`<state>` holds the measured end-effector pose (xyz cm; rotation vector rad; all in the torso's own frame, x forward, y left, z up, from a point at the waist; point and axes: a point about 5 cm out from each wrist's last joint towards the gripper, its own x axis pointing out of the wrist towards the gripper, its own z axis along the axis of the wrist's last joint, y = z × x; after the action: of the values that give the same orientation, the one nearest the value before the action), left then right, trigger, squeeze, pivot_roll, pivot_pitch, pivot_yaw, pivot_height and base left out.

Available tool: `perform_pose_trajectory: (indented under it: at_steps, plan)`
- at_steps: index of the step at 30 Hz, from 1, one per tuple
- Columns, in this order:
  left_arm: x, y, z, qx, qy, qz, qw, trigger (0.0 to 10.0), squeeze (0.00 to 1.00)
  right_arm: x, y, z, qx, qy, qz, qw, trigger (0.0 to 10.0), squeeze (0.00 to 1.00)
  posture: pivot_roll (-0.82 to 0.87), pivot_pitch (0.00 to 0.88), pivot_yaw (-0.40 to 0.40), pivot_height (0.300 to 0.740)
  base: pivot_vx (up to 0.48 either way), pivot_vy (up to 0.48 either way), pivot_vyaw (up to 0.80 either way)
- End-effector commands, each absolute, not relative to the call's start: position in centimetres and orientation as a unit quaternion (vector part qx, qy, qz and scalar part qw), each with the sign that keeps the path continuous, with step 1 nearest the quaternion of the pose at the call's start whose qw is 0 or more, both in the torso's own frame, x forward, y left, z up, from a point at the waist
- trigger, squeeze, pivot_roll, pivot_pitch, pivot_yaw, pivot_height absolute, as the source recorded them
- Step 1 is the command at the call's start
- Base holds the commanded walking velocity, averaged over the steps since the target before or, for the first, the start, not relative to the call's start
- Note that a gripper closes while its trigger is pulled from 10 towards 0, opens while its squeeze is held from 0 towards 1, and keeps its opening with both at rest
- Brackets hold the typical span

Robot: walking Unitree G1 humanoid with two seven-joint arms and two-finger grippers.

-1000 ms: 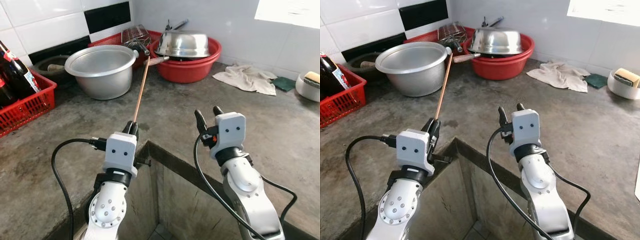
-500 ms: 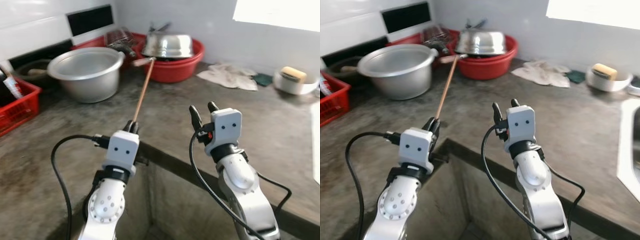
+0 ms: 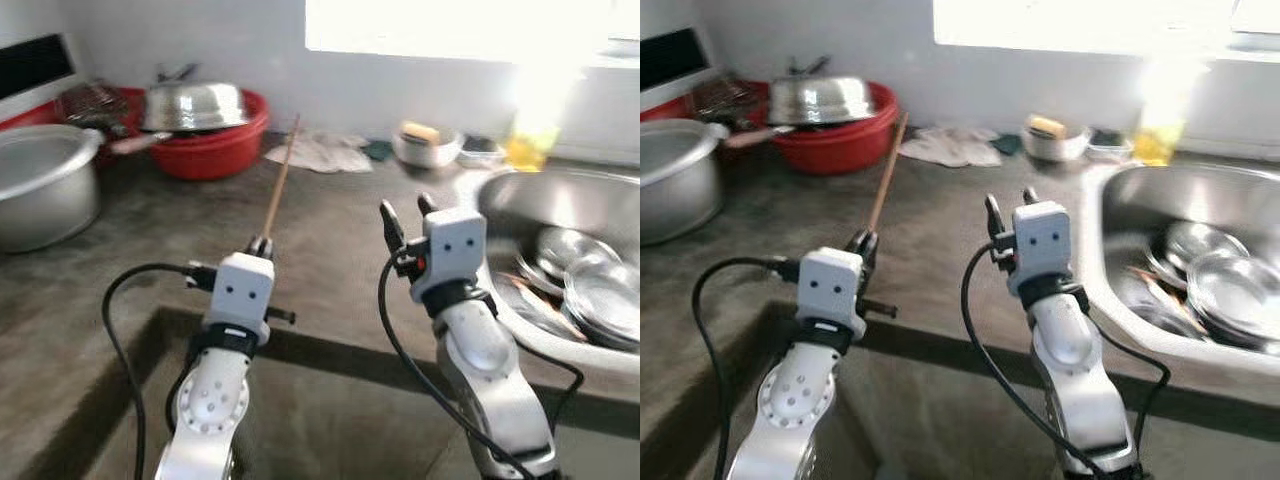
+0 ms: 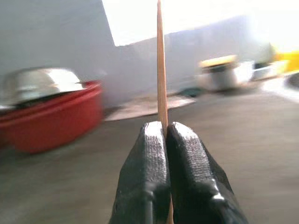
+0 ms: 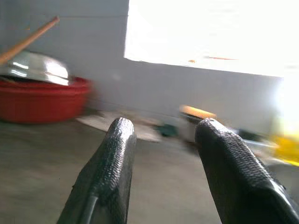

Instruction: Kitchen organization

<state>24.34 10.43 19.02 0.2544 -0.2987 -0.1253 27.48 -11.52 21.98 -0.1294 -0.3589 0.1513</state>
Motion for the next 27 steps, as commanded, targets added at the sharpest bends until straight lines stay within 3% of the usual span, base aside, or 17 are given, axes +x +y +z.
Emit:
perform_pose_trajectory:
  at_steps: [1,8,27]
  plan:
    - [24.46,10.76,19.12,0.138,-0.148,-0.055,0.978,10.0,0.00,27.38,-11.29,22.57,-0.062,-0.192,0.076,0.977,10.0,0.00,0.08,0.037,-0.009,0.740,0.000,0.000,-0.80]
    - [24.47,10.89,18.97,0.140,-0.143,-0.055,0.978,10.0,0.00,27.46,-11.30,22.69,-0.062,-0.193,0.075,0.976,10.0,0.00,0.08,0.041,-0.010,0.740,0.000,0.000,-0.57]
    - [24.71,10.90,18.67,0.156,-0.139,-0.056,0.976,10.0,0.00,27.62,-11.52,22.99,-0.061,-0.195,0.072,0.976,10.0,0.00,0.08,0.040,-0.006,0.740,0.000,-0.446,0.00]
